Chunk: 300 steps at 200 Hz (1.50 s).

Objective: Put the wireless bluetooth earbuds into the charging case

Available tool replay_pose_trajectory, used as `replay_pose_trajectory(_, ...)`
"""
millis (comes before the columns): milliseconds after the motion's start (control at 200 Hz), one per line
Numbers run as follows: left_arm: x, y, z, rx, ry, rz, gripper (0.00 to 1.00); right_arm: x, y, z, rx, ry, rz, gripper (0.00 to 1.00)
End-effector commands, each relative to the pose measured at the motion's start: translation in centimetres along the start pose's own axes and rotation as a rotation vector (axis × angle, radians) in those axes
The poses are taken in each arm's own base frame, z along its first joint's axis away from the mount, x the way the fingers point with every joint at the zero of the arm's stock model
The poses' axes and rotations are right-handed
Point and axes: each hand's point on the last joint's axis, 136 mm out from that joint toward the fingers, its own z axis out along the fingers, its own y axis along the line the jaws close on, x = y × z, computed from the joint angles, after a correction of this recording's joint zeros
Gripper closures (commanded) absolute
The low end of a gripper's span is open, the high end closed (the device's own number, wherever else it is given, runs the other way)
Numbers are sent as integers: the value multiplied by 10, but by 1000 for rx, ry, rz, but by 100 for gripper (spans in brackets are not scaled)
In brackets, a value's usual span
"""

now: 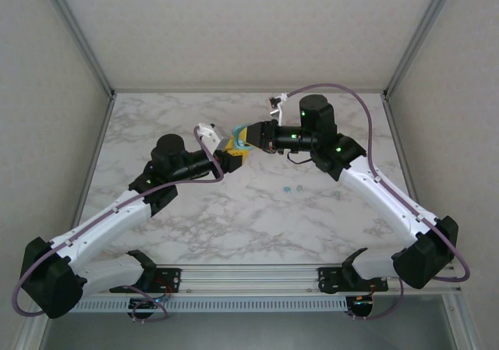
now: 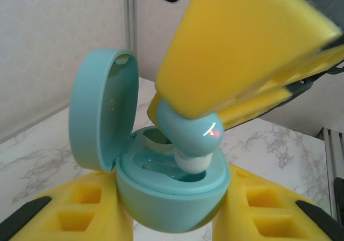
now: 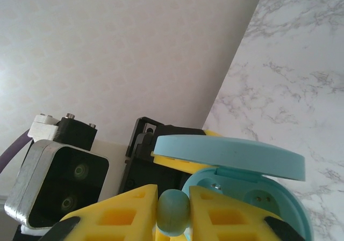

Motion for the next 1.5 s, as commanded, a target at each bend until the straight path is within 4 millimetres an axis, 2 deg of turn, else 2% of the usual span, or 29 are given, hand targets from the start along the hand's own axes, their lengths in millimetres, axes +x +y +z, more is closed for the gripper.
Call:
replay_pose_trajectory(0, -18, -6, -3, 30, -55, 21, 74, -4, 0, 3, 7, -25, -15, 78)
replay_pose_trajectory(170, -20, -6, -3, 30, -60, 25, 74, -5, 3, 4, -9, -23, -18, 78)
replay_pose_trajectory(340, -22, -4, 0, 24, -65, 18, 74, 3, 5, 5, -15, 9, -17, 78)
replay_pose_trajectory(671, -24, -1, 1, 16, -78, 15, 74, 13, -6, 5, 37, 47, 3, 77)
replay_pose_trajectory(956, -27, -4, -3, 21, -87, 21, 74, 7, -16, 4, 116, 16, -4, 74)
replay_pose_trajectory(1231, -26, -6, -4, 30, -79, 26, 74, 4, -13, 4, 129, 11, -17, 73)
replay_pose_trajectory(1497, -26, -6, -4, 28, -78, 23, 74, -2, -6, -2, 138, -20, -42, 64)
